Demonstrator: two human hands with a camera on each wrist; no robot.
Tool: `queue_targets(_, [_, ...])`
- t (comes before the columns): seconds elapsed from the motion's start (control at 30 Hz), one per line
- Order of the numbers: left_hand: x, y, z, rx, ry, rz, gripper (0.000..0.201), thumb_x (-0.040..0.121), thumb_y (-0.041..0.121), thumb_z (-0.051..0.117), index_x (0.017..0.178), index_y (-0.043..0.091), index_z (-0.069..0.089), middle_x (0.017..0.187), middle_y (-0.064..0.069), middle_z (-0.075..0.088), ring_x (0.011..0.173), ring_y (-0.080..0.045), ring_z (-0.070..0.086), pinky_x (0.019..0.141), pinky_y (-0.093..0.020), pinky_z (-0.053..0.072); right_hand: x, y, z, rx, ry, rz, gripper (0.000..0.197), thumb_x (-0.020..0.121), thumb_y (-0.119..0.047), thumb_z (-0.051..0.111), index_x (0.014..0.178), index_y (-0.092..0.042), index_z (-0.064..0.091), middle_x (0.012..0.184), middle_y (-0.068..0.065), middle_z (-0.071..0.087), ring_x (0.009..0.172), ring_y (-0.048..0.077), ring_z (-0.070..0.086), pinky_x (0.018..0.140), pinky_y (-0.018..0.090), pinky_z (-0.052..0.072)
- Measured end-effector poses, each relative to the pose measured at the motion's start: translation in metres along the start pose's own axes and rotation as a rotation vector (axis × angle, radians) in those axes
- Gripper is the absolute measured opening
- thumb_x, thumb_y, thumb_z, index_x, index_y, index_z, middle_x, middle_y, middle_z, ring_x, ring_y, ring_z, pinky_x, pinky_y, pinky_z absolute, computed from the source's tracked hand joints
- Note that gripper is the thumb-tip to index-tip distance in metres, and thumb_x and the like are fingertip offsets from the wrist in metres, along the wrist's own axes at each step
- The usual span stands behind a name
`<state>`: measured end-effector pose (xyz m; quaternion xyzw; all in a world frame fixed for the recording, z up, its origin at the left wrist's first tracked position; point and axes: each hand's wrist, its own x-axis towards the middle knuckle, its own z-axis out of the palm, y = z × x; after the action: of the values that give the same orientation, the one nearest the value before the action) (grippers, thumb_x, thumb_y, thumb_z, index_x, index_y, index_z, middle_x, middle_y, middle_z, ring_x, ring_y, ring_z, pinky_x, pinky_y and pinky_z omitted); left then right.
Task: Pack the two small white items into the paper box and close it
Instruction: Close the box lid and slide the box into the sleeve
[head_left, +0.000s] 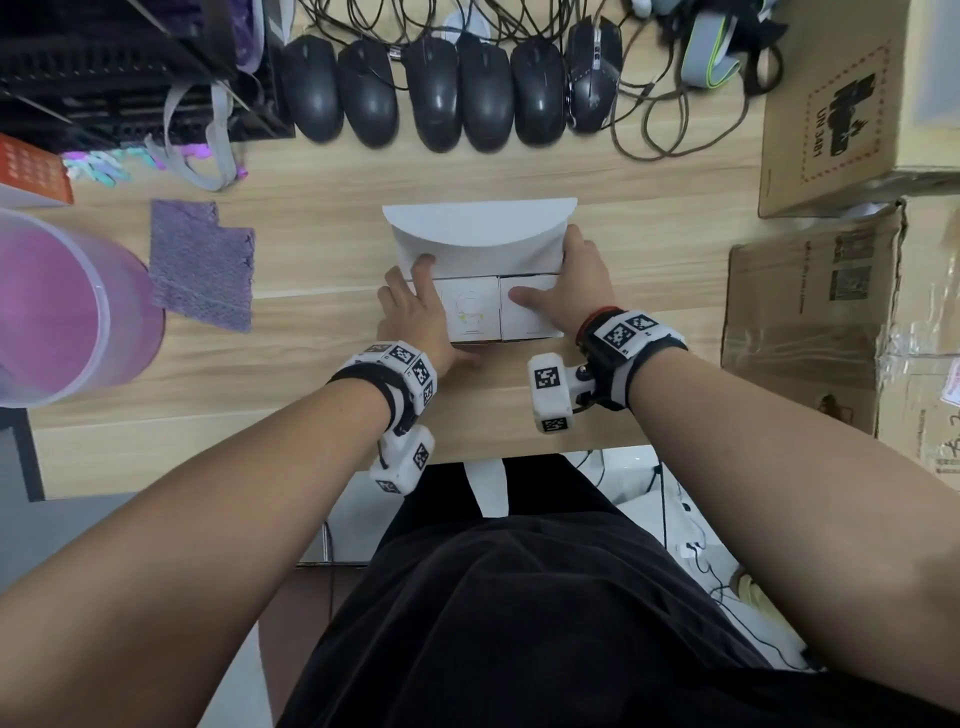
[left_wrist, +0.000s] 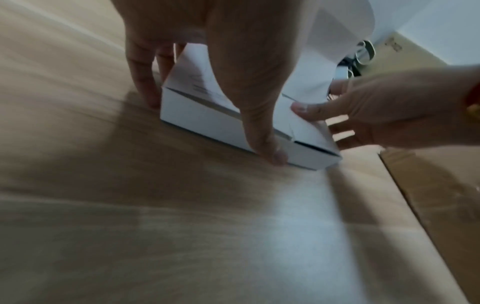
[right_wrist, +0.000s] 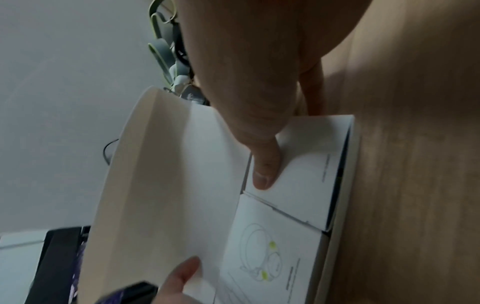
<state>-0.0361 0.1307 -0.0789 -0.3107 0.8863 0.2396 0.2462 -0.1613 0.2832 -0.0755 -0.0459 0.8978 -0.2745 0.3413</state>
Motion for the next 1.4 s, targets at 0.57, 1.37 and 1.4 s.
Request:
queue_targets(0.57, [0.011, -0.048, -0.035, -0.478, -0.024, 0.173, 0.107, 0.053, 0.031, 0.097, 0.133, 0.026, 0.026, 0.100, 0.005, 0.061, 0.090, -0.018, 0.061, 0.077, -0.030, 0.051, -0.013, 0.024, -0.028, 0.068, -0.409, -0.322, 0.108, 0.054, -0.022, 0.097, 0.145, -0.026, 0.040, 0.138, -0.002, 0.048, 0.124, 0.012, 0.050, 0.106, 0.023, 0.040])
queue_targets(1.37, [0.003, -0.046, -0.004, -0.374, 0.095, 0.067, 0.086, 0.078, 0.038, 0.079, 0.145, 0.007, 0.033, 0.137, -0.013, 0.041, 0.126, -0.029, 0.046, 0.107, -0.029, 0.035, -0.021, -0.004, -0.032, 0.057, -0.096, -0.322, 0.042, 0.074, -0.045, 0.081, 0.110, -0.026, 0.067, 0.103, -0.012, 0.070, 0.091, 0.007, 0.067, 0.081, 0.036, 0.058])
queue_targets(1.4, [0.001, -0.042, -0.005, -0.380, 0.105, 0.059, 0.091, 0.077, 0.043, 0.079, 0.145, 0.005, 0.031, 0.138, -0.014, 0.040, 0.129, -0.029, 0.043, 0.108, -0.031, 0.035, -0.018, -0.007, -0.031, 0.100, -0.044, -0.307, 0.041, 0.074, -0.047, 0.080, 0.108, -0.028, 0.066, 0.100, -0.012, 0.070, 0.090, 0.008, 0.067, 0.079, 0.037, 0.059])
